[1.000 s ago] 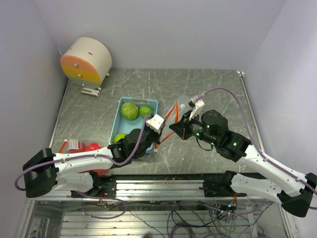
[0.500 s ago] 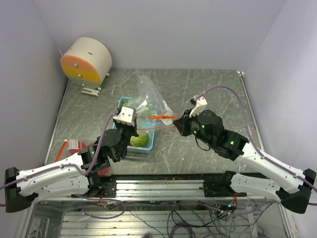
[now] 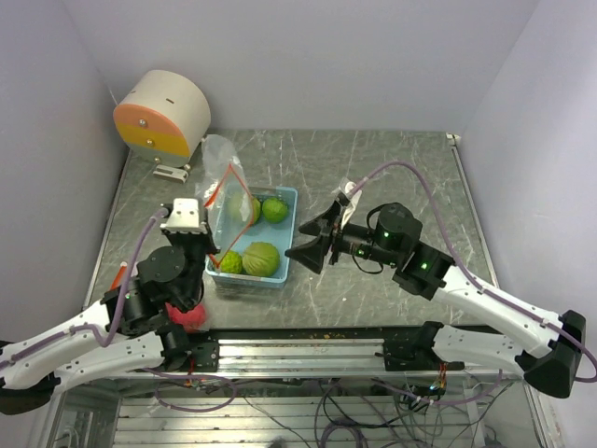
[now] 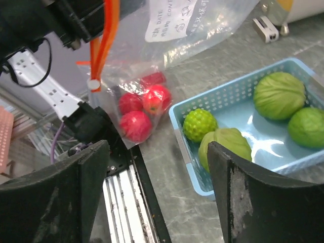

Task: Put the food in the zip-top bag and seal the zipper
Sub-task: Open the zipper of the food storage bag, then pick up the fake vegetable from the bin.

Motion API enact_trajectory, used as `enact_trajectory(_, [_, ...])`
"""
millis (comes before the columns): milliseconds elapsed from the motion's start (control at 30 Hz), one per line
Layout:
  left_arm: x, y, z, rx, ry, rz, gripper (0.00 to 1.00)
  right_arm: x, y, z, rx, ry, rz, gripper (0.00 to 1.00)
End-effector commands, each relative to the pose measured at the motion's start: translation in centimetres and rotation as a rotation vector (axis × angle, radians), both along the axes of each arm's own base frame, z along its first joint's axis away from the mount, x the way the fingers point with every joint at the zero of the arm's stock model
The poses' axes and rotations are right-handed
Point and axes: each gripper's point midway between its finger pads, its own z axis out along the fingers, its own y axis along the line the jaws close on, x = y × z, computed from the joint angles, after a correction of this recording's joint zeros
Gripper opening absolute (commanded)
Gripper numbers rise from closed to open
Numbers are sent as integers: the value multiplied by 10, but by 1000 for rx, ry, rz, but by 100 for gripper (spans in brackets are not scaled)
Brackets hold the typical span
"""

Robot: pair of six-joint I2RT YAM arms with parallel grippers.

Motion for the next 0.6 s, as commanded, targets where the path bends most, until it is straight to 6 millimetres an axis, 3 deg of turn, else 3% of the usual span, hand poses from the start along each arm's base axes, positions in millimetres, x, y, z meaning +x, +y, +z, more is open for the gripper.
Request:
enact_trajectory(0, [-8, 45, 1, 17, 38, 171, 7, -12, 0, 24, 106, -94, 68, 82])
enact_trajectory(133, [-14, 68, -7, 22, 50, 286, 7, 22, 6, -12, -22, -20, -72, 81])
enact_trajectory(333, [-13, 69, -19, 37, 58, 354, 7, 88, 15, -68, -227, 92, -347, 84])
enact_trajectory(433, [-11, 67, -27, 63, 66, 365, 7, 106, 28, -86, -292, 112, -384, 85])
enact_trajectory(567, [-11, 67, -34, 74, 74, 377, 7, 115, 50, -118, -386, 138, -353, 84])
